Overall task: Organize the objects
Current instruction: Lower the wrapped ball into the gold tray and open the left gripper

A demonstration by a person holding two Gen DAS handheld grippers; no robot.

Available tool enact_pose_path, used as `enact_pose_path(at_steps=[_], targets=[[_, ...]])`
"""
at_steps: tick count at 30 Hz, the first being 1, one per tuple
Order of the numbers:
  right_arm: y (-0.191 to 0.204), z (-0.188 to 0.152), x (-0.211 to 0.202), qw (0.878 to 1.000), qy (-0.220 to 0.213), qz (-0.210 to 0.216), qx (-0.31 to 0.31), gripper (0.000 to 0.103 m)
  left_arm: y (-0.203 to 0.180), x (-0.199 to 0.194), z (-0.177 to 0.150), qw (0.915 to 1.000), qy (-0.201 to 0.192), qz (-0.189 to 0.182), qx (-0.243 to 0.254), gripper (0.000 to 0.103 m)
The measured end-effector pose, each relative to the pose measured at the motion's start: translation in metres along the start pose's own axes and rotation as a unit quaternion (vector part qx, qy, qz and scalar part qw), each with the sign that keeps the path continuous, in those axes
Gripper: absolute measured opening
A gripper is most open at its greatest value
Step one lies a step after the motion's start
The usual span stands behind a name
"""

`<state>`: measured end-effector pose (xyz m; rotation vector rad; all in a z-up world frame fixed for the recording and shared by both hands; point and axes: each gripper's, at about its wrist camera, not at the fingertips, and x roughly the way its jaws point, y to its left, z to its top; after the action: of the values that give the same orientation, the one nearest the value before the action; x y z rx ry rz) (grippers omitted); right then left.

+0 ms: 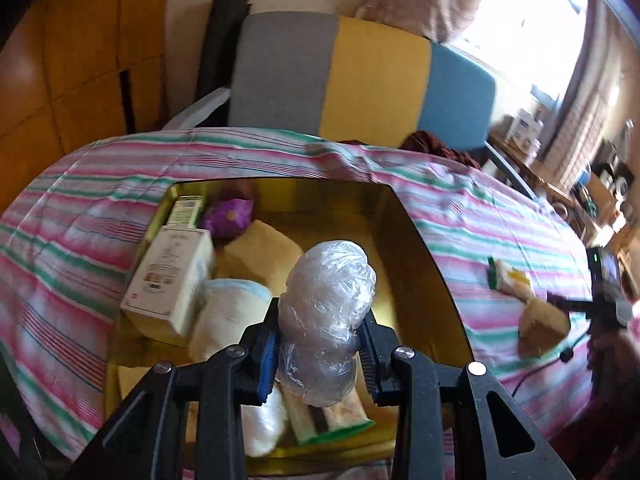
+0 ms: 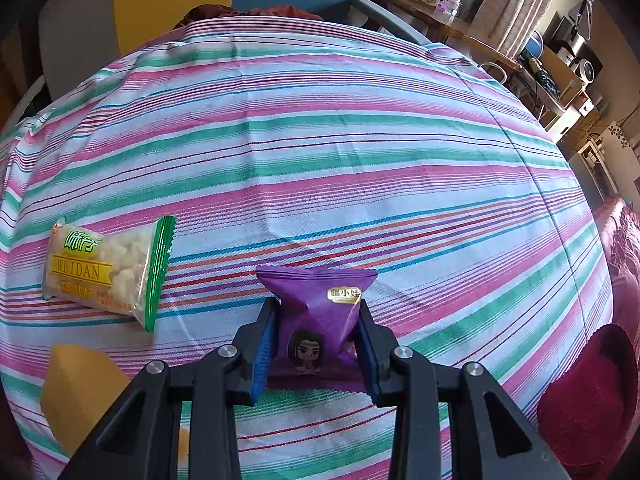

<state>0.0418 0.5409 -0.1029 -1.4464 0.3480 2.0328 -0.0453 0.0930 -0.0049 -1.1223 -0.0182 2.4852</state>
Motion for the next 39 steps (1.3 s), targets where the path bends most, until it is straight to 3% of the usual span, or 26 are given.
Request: enact_pose_path(at_steps=[6, 10, 20, 28, 39], targets=[[0.001, -0.002, 0.003, 1.0, 0.0, -0.002, -0.003, 0.036, 0.024, 0.008, 0.028, 0.9993, 0.001, -0.002, -0.037, 0.035], [0.002, -0.002, 0.003, 1.0, 0.0, -0.002, -0.003, 0.036, 0.016, 0.029, 0.05, 0.9997, 0.008, -0.005, -0.022, 0.035], [0.002, -0.001, 0.004, 1.0, 0.0, -0.001, -0.003, 0.036, -0.003, 0.125, 0.081, 0.9962, 0.084, 0.002, -0.022, 0.035], [0.004, -0.002, 0.003, 1.0, 0.001, -0.001, -0.004, 0.036, 0.001, 0.171, 0.077, 0.9914, 0.124, 0.031, -0.026, 0.041], [0.008, -0.001, 0.005, 1.0, -0.001, -0.002, -0.006, 0.036, -0.007, 0.119, 0.075, 0.9976, 0.047, 0.05, 0.013, 0.059]])
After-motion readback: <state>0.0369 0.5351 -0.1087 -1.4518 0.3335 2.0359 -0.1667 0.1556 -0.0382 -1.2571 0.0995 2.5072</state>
